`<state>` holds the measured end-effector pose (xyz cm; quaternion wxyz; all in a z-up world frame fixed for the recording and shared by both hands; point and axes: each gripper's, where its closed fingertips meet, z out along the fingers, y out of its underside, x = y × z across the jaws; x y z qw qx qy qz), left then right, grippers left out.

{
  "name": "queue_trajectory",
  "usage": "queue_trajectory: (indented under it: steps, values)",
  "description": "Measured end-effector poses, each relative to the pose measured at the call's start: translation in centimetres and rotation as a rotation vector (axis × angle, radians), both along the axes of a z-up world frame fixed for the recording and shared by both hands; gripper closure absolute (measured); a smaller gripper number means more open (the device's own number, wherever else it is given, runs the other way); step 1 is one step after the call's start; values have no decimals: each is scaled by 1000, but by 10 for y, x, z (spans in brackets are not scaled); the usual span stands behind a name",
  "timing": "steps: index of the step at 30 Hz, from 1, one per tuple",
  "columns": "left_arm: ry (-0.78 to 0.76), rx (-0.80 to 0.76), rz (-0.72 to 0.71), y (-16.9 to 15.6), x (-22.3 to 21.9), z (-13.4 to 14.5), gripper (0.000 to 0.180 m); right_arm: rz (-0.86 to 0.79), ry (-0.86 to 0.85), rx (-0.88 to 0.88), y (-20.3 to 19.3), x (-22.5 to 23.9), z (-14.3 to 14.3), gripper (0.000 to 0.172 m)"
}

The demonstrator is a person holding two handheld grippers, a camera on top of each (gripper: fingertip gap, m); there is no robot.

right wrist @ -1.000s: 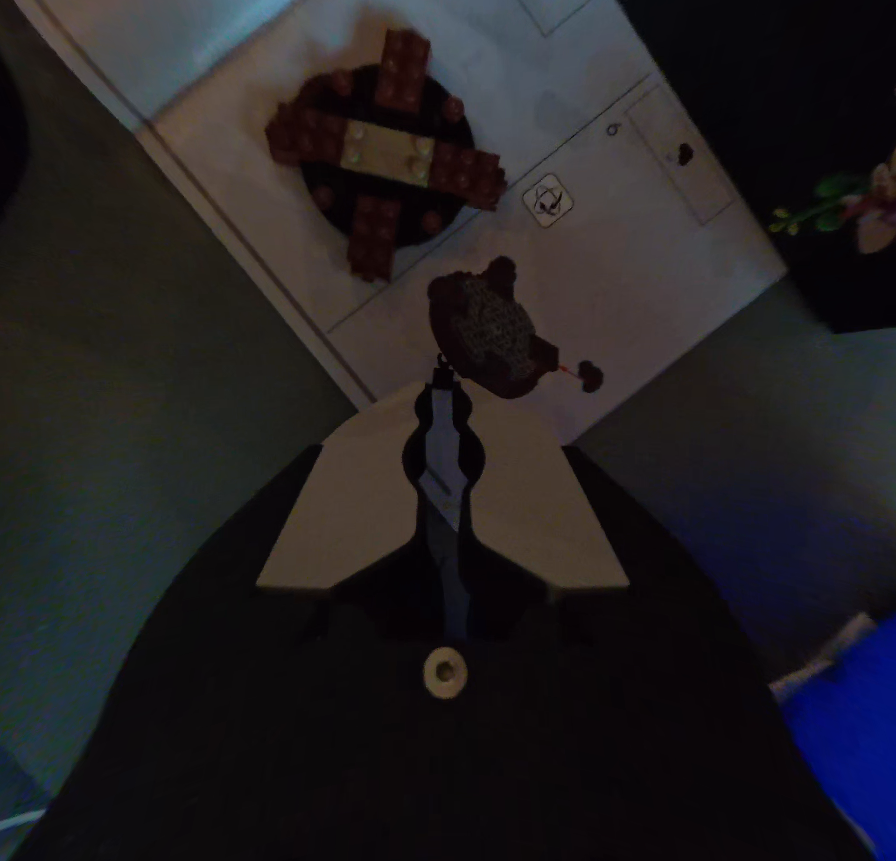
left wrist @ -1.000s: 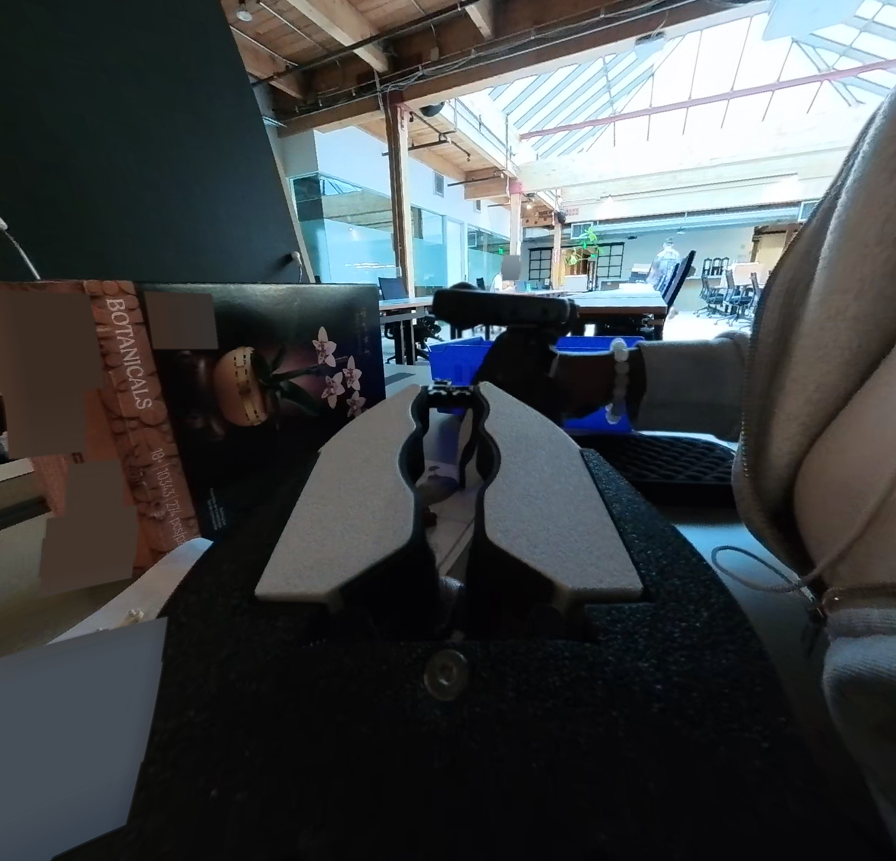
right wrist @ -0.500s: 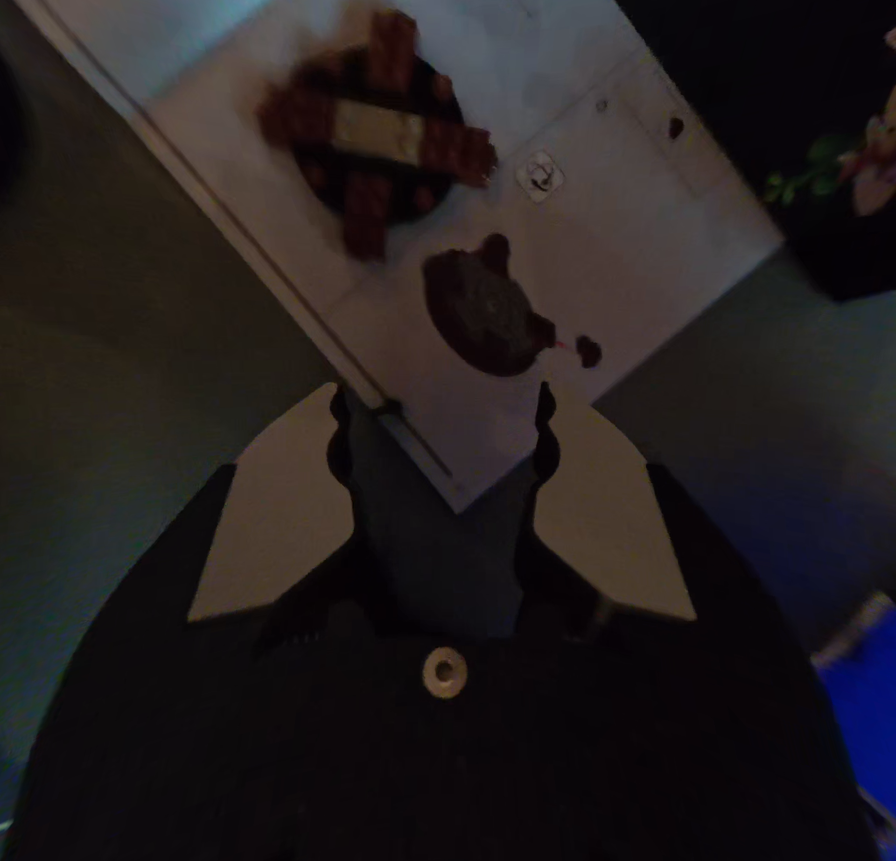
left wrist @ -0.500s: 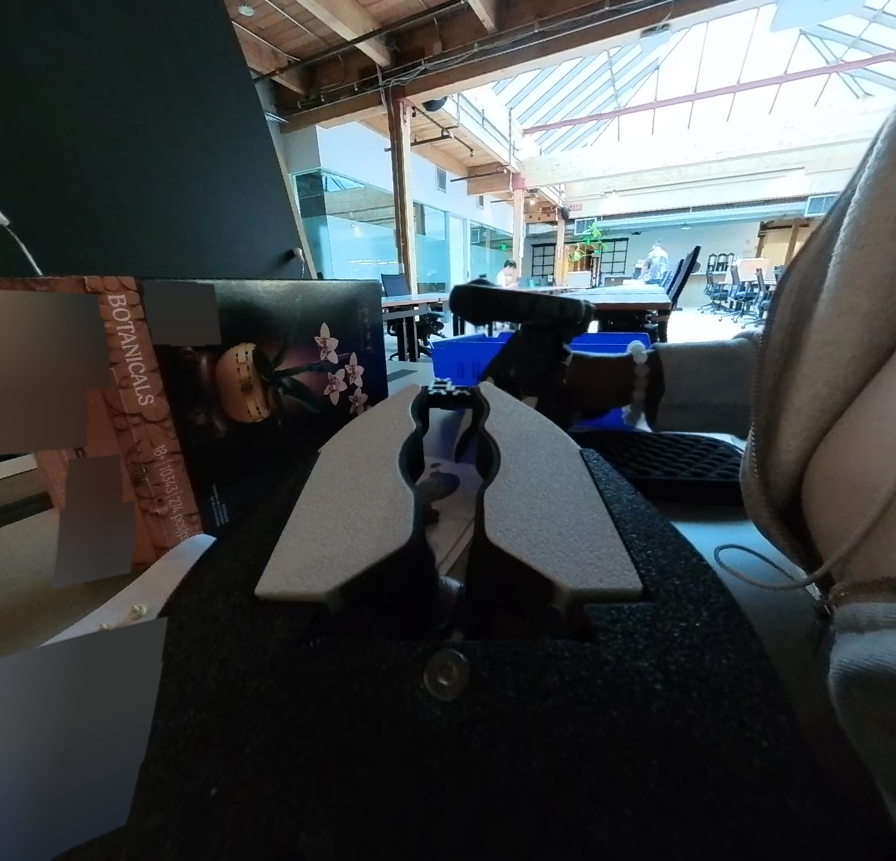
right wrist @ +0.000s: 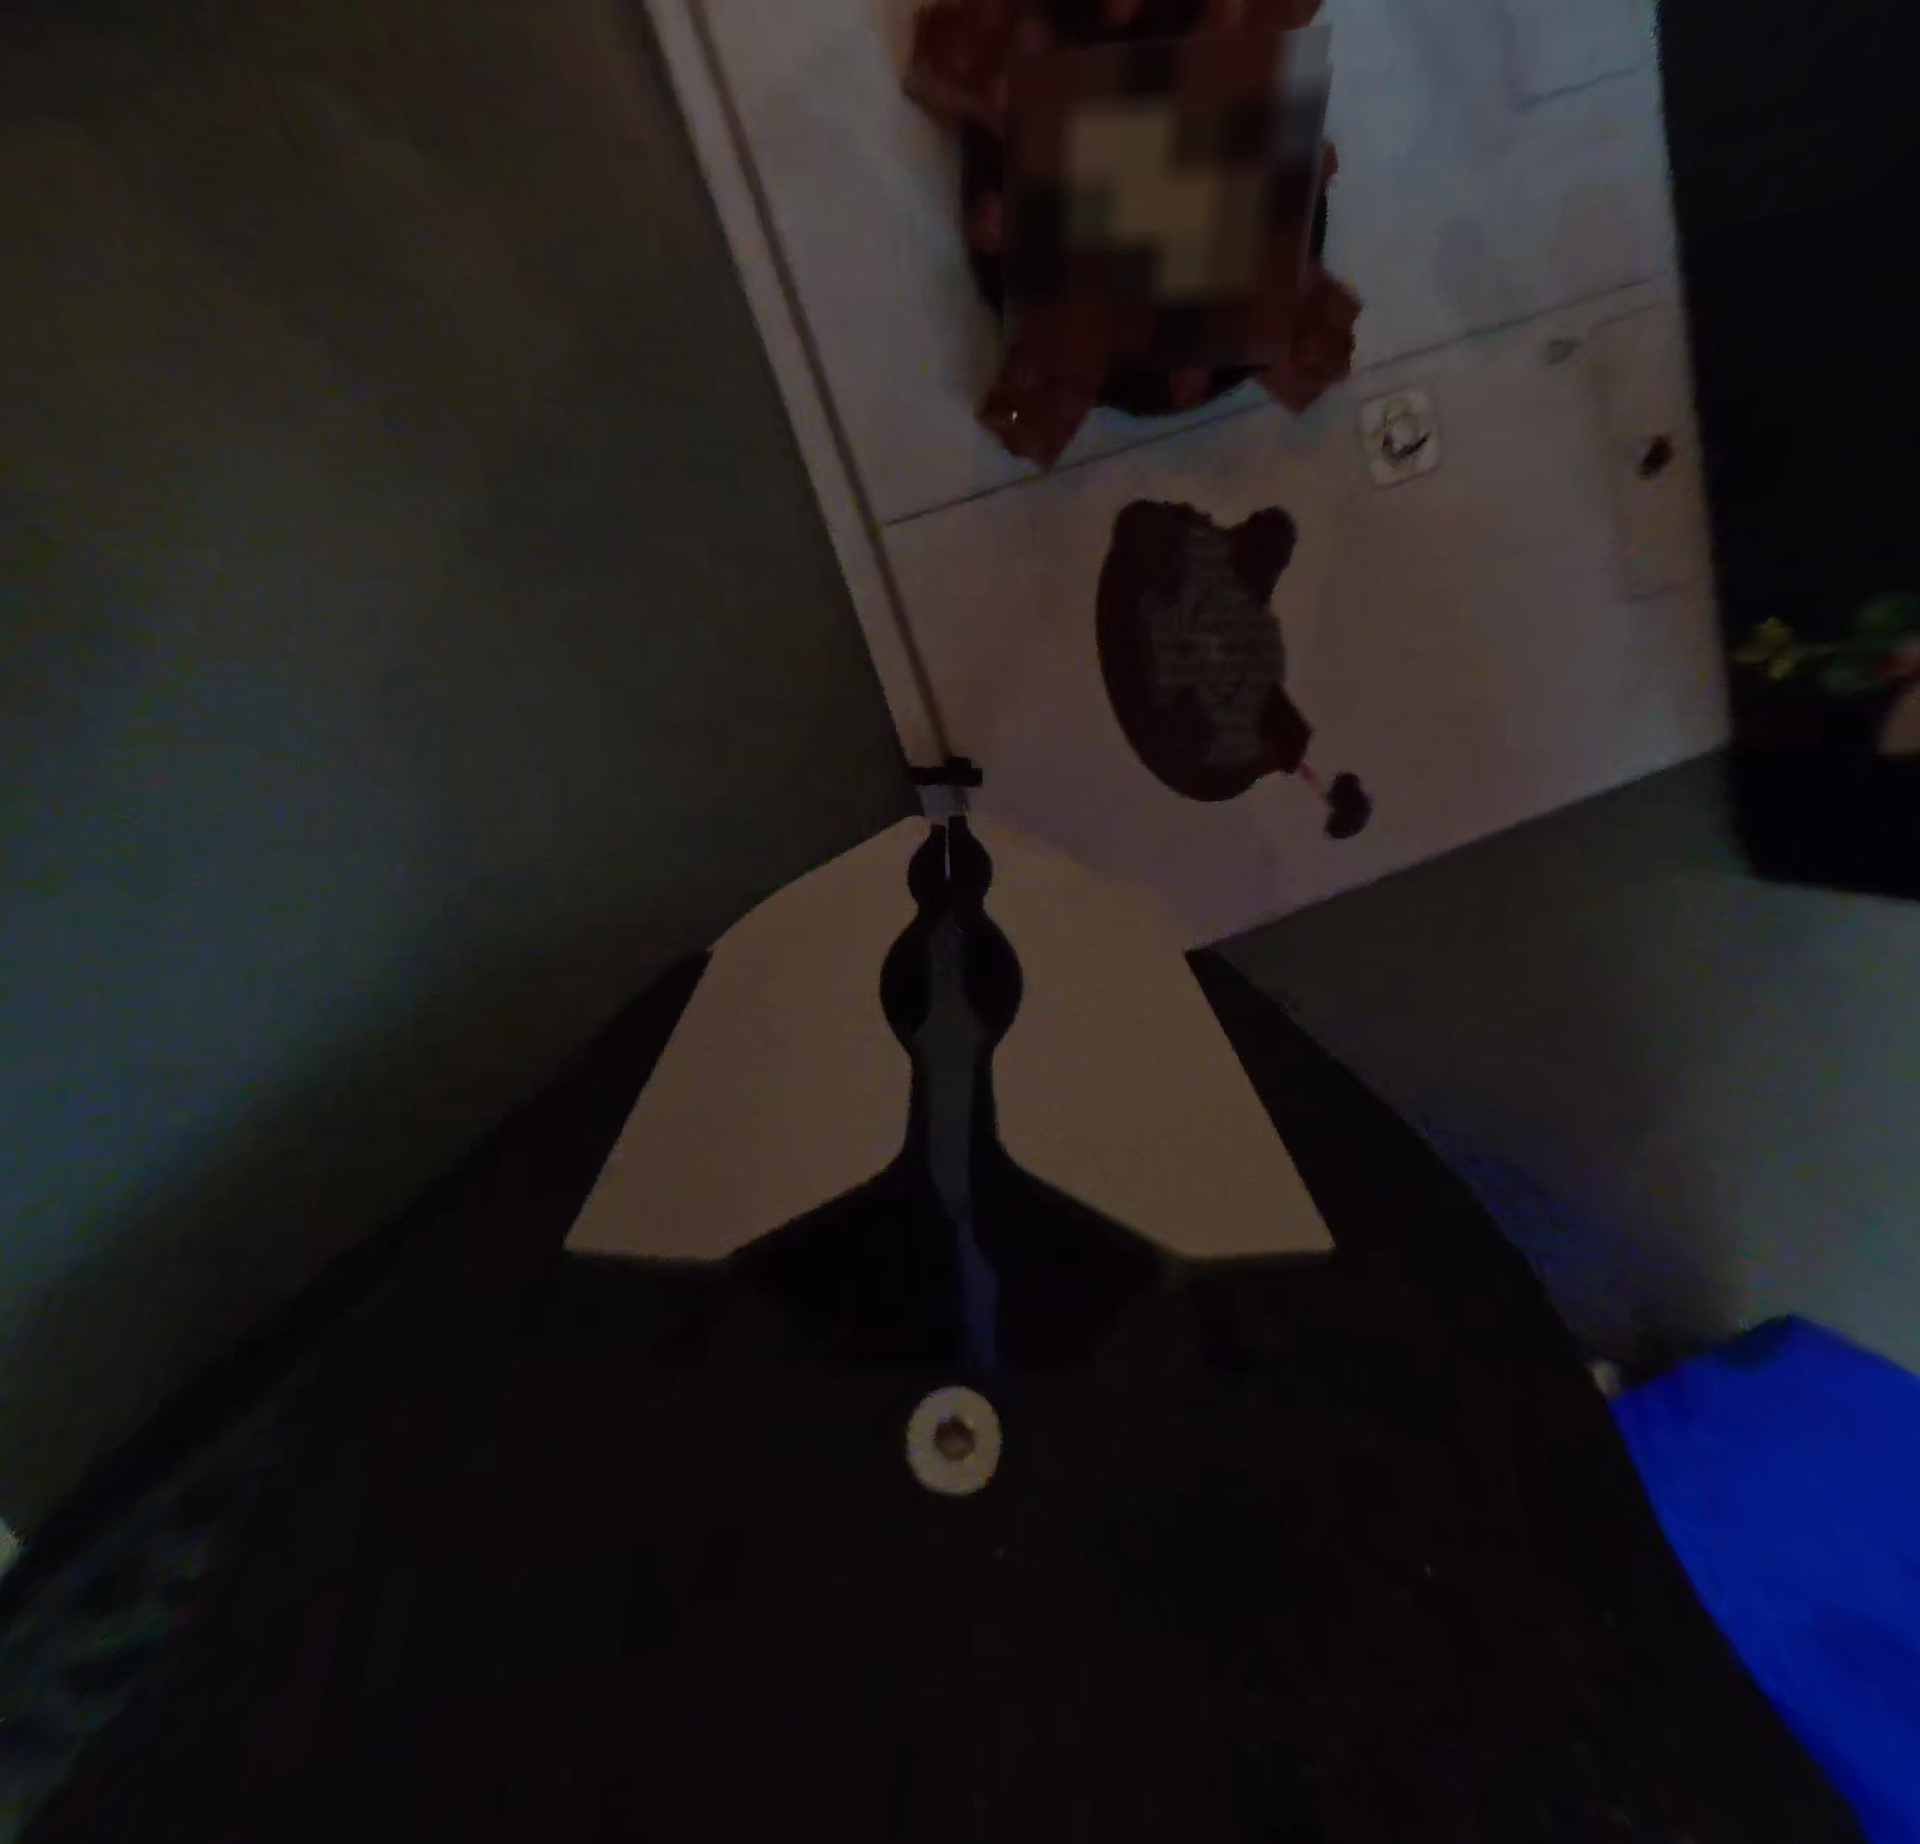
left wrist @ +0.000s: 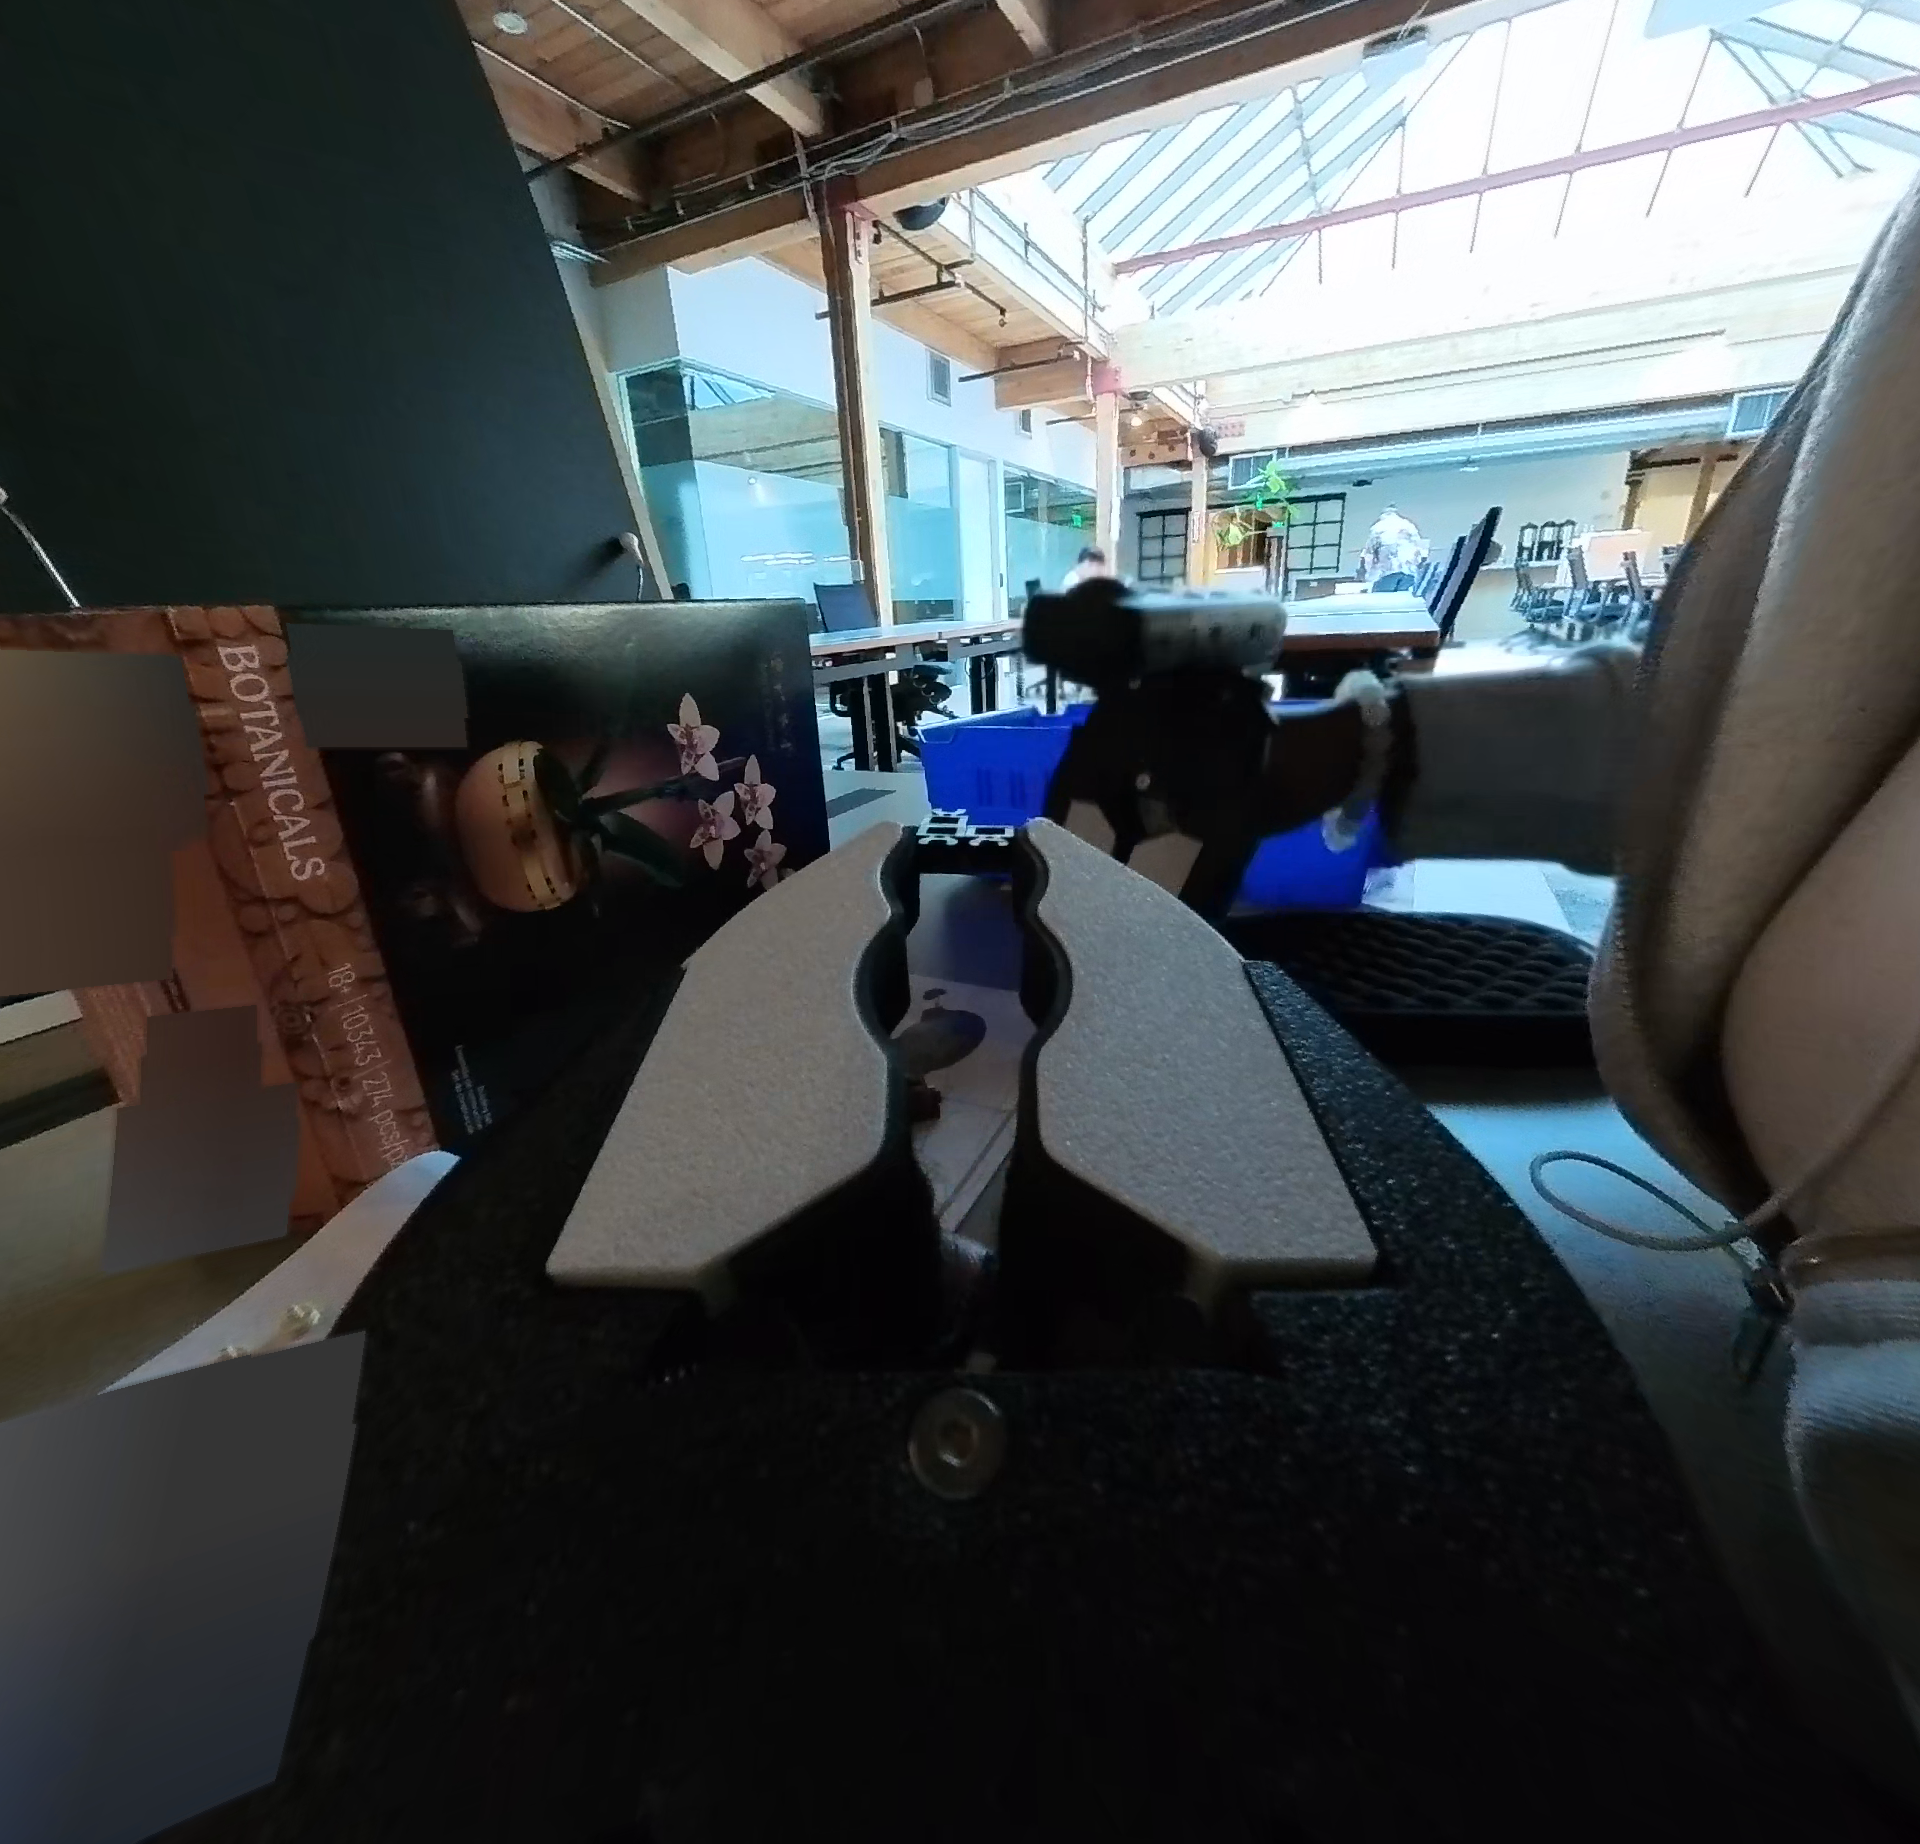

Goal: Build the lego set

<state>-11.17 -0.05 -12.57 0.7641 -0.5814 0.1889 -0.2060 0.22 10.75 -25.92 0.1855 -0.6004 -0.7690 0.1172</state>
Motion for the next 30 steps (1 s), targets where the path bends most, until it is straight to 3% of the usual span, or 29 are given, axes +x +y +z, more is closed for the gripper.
queue_trajectory:
  steps: [9, 14, 19, 23, 30]
  values:
    - [-5, -3, -13, 0, 2, 0, 165, 33, 80, 32, -1, -25, 0, 172]
    - [-12, -4, -10, 0, 1, 0, 164, -263, 192, -25, 10, -20, 25, 154]
    - [-13, -10, -12, 1, 1, -1, 164, -524, 184, -139, -1, -16, 8, 151]
    - [-9, -10, -17, 1, 3, -2, 164, -598, 162, -134, 1, -15, -1, 151]
    - [-16, -10, -15, 1, 2, -2, 165, -546, 101, -67, 0, -15, -4, 161]
